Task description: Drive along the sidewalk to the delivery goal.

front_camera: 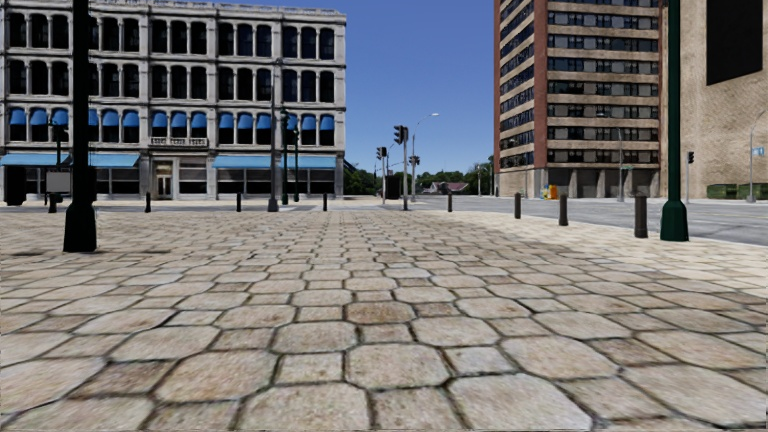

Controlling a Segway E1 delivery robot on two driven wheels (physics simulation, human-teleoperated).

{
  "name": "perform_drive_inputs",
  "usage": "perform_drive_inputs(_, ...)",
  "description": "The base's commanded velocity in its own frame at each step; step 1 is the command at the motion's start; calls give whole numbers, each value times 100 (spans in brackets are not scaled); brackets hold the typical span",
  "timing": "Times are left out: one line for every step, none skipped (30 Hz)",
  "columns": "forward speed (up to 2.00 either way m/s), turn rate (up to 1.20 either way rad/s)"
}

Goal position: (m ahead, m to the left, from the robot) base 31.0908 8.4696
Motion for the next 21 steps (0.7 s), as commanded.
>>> perform_drive_inputs(200, 0)
perform_drive_inputs(200, 0)
perform_drive_inputs(200, 0)
perform_drive_inputs(200, 0)
perform_drive_inputs(200, 0)
perform_drive_inputs(200, 0)
perform_drive_inputs(200, 0)
perform_drive_inputs(200, 0)
perform_drive_inputs(200, 0)
perform_drive_inputs(200, 0)
perform_drive_inputs(200, 0)
perform_drive_inputs(200, 0)
perform_drive_inputs(200, 0)
perform_drive_inputs(200, 0)
perform_drive_inputs(200, 0)
perform_drive_inputs(200, 0)
perform_drive_inputs(200, 0)
perform_drive_inputs(200, 0)
perform_drive_inputs(200, 0)
perform_drive_inputs(200, 0)
perform_drive_inputs(200, 0)
